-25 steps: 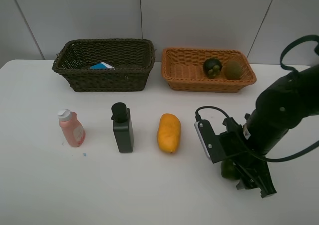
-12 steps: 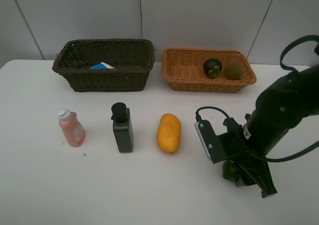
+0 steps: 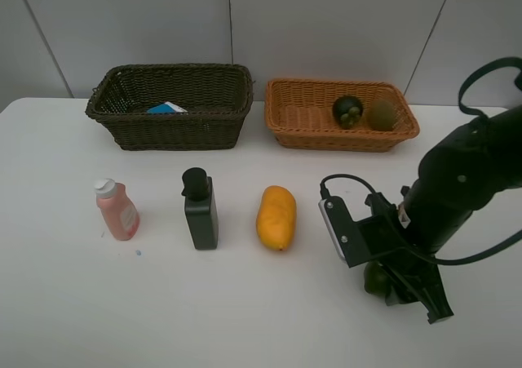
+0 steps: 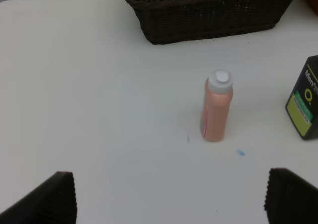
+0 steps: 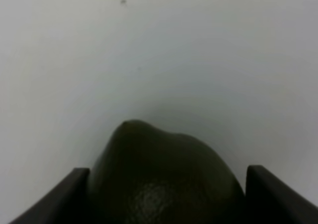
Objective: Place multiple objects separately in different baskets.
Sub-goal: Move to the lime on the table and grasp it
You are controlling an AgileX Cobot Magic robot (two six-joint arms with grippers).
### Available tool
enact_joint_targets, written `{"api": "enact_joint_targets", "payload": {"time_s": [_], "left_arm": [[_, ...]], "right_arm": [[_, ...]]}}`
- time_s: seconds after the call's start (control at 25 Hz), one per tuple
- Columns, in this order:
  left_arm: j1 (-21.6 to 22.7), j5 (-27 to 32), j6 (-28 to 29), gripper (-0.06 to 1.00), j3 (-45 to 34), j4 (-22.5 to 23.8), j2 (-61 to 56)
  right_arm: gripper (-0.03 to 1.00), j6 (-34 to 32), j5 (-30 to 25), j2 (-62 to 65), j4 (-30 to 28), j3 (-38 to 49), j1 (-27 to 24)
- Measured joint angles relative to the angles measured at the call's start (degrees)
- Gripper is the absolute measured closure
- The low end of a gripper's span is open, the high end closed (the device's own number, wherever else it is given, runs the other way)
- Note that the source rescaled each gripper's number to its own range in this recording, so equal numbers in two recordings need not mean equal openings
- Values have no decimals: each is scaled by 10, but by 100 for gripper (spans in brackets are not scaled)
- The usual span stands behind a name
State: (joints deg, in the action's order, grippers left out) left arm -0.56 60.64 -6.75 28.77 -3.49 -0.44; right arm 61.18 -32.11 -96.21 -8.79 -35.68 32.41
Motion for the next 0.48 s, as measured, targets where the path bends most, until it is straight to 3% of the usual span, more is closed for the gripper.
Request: {"api": "enact_joint_targets", "payload": {"time_s": [0.48], "left_arm": [[0, 0, 0, -5, 0, 0, 0]], "right_arm": [[28, 0, 20, 0, 4, 0, 0]]}}
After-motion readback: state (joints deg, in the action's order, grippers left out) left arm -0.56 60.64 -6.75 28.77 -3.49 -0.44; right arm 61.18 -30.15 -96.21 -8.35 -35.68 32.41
